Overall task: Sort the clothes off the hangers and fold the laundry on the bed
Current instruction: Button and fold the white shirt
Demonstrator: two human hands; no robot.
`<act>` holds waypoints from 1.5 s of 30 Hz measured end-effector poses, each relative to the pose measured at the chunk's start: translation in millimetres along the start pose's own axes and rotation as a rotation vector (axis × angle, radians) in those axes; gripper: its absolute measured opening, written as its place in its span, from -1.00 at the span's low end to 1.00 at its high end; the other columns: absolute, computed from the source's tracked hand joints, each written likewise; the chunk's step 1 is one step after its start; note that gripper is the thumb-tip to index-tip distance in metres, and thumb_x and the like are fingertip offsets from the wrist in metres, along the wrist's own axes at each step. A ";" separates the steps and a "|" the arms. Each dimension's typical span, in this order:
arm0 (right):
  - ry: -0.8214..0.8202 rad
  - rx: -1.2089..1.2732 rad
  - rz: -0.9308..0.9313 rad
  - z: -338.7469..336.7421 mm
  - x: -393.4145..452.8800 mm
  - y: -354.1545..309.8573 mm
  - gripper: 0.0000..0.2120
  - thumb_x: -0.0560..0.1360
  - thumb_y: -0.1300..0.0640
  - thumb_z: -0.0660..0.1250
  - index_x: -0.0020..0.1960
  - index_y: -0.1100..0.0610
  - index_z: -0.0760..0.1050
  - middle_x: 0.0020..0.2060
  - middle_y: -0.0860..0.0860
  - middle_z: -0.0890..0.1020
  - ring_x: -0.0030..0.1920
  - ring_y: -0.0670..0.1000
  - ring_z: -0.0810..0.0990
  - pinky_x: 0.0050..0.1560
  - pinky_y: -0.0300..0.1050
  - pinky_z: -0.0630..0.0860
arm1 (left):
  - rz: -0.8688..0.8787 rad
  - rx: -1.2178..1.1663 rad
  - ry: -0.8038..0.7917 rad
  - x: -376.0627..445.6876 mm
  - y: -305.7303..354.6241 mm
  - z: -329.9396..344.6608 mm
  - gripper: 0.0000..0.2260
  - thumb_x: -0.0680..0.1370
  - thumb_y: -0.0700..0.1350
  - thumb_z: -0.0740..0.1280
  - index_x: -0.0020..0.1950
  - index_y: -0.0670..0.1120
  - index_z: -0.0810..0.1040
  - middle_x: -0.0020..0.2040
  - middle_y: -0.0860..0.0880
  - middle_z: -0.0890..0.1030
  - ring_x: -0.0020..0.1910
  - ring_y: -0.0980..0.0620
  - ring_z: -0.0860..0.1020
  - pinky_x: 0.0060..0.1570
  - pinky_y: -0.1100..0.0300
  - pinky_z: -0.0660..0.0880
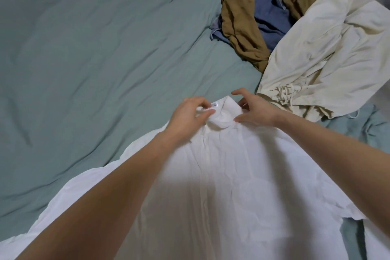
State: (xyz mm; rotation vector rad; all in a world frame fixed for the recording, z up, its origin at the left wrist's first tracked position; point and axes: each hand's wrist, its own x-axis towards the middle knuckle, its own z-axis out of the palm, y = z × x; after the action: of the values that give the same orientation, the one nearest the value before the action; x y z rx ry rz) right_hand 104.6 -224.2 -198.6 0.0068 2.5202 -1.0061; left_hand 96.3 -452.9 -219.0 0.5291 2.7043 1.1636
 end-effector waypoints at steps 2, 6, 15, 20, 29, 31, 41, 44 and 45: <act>0.089 0.128 0.100 -6.2 -12.3 16.0 -0.61 0.47 0.09 0.43 0.25 0.07 0.40 -0.07 0.06 0.60 -0.12 0.02 0.56 -0.12 -0.19 0.45 | -0.094 0.013 -0.147 3.2 23.1 17.5 -0.70 0.58 0.13 0.26 0.18 -0.03 0.52 0.04 0.04 0.63 0.10 0.02 0.53 0.14 0.04 0.44; 0.055 -0.039 0.224 -21.9 -37.7 48.4 -0.77 0.57 0.02 0.26 -0.16 0.14 0.51 -0.29 -0.03 0.54 -0.23 -0.01 0.48 -0.24 -0.18 0.36 | -0.416 0.034 -0.112 25.6 43.0 45.7 -0.57 0.55 0.25 0.21 0.16 -0.07 0.49 0.13 -0.05 0.61 0.16 -0.09 0.53 0.11 0.05 0.47; 0.214 -0.138 -0.040 -12.5 -66.8 72.0 -0.72 0.59 0.15 0.21 -0.27 0.08 0.24 -0.40 -0.02 0.37 -0.31 0.05 0.36 -0.25 -0.03 0.28 | -0.461 0.205 -0.227 50.9 66.4 69.0 -0.58 0.66 0.02 0.08 0.36 -0.25 0.39 0.36 -0.24 0.45 0.33 -0.20 0.41 0.24 0.05 0.33; 0.477 -0.518 -0.016 -0.8 -70.4 100.3 -0.82 0.63 0.08 0.10 -0.07 0.16 0.35 -0.27 0.13 0.56 -0.25 0.22 0.51 -0.33 -0.02 0.27 | -0.078 0.413 0.034 34.8 70.6 67.3 -0.82 0.68 -0.04 0.03 -0.04 -0.10 0.27 -0.20 -0.15 0.51 -0.21 -0.19 0.43 -0.28 0.07 0.20; 0.277 -0.594 -0.145 67.8 -88.9 97.5 -0.50 0.65 -0.01 -0.13 0.54 0.11 0.10 0.54 0.03 0.15 0.53 0.03 0.07 0.52 -0.01 -0.13 | -0.220 0.417 0.275 23.9 63.7 82.2 -0.89 0.64 -0.14 0.05 0.03 -0.12 0.35 -0.10 -0.12 0.55 -0.12 -0.17 0.51 -0.17 0.04 0.35; 0.241 -0.605 0.198 63.4 -98.2 126.4 -0.49 0.66 -0.01 -0.17 0.57 0.12 -0.08 0.56 0.05 -0.01 0.55 0.02 -0.08 0.53 0.02 -0.21 | -0.208 0.511 0.264 24.9 63.3 83.1 -0.88 0.60 -0.23 0.10 0.09 -0.14 0.39 -0.03 -0.13 0.55 -0.05 -0.18 0.52 -0.14 0.03 0.36; 0.237 -0.529 0.434 81.5 -102.1 113.8 -0.46 0.65 0.01 -0.12 0.56 0.22 -0.09 0.56 0.10 -0.01 0.55 0.04 -0.06 0.53 0.01 -0.21 | -0.025 0.597 0.110 18.0 57.8 83.7 -0.77 0.64 -0.17 0.10 0.27 -0.14 0.38 0.10 -0.14 0.52 0.05 -0.18 0.48 -0.12 0.03 0.29; 0.469 -0.416 0.234 78.8 -84.8 65.6 -0.54 0.65 0.11 -0.06 0.51 0.25 0.13 0.51 0.15 0.19 0.52 0.08 0.09 0.53 0.01 -0.11 | -0.019 0.611 0.153 7.1 41.8 62.5 -0.72 0.66 -0.09 0.11 0.32 -0.14 0.40 0.19 -0.17 0.50 0.15 -0.19 0.44 0.06 0.01 0.28; 0.506 -0.354 0.076 81.4 -76.2 46.0 -0.54 0.65 0.11 -0.05 0.50 0.25 0.17 0.50 0.15 0.20 0.52 0.08 0.11 0.53 -0.02 -0.10 | -0.061 0.588 0.225 2.4 34.7 51.2 -0.72 0.66 -0.09 0.12 0.32 -0.14 0.42 0.20 -0.18 0.50 0.17 -0.20 0.43 0.10 0.01 0.28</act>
State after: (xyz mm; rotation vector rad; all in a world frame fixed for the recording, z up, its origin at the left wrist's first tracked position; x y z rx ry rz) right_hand 212.5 -232.5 -251.9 0.2827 3.0980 -0.5645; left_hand 117.0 -395.4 -229.0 0.3924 3.2275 0.4113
